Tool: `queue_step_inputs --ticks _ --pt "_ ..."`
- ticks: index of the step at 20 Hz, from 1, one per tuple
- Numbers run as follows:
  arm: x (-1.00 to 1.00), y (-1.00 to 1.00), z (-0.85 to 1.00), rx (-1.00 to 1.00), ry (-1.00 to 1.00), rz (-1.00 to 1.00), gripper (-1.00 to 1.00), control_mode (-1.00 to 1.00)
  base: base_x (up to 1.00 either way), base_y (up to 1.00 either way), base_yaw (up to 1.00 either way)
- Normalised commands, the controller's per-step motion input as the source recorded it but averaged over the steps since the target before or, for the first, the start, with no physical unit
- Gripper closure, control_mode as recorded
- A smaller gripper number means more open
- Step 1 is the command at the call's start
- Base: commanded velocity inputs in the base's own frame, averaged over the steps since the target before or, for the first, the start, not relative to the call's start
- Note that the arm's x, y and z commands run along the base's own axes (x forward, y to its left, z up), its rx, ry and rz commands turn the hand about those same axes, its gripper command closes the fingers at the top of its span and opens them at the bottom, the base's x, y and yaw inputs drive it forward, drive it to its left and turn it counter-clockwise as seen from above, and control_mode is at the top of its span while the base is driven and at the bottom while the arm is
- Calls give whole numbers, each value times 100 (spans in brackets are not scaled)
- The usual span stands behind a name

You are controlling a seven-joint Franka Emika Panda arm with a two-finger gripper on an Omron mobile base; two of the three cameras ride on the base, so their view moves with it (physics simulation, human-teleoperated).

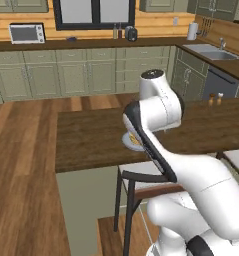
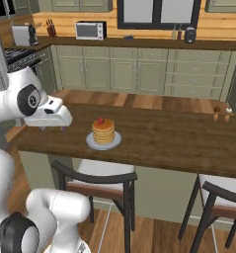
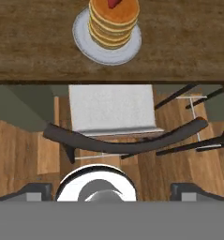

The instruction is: Take the strawberry from the fridge and place it on top of the pancake, located on the dining counter.

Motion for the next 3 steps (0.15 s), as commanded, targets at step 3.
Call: queue_step_inputs --ticks 3 --pt "-100 56 -11 -13 0 20 -100 -100 0 0 0"
